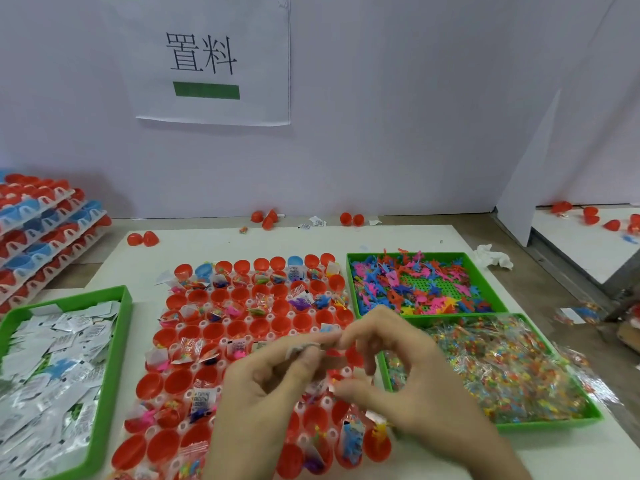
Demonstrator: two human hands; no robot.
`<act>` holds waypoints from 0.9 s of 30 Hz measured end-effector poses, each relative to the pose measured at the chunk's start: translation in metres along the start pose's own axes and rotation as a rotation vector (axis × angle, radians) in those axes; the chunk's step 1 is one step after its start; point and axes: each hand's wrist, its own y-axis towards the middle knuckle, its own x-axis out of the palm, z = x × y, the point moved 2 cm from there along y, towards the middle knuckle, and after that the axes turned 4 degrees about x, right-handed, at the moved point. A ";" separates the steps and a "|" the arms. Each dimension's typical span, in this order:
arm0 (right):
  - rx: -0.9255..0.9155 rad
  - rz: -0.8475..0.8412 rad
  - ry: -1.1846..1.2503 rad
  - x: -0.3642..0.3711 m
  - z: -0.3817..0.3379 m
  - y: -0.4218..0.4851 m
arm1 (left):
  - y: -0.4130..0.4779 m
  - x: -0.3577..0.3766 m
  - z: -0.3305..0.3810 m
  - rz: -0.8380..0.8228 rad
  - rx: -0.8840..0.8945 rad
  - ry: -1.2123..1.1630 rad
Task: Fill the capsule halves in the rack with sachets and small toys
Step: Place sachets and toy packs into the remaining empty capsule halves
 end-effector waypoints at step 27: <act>0.316 0.237 -0.385 -0.056 0.111 0.088 | 0.059 -0.030 0.018 0.098 0.304 0.252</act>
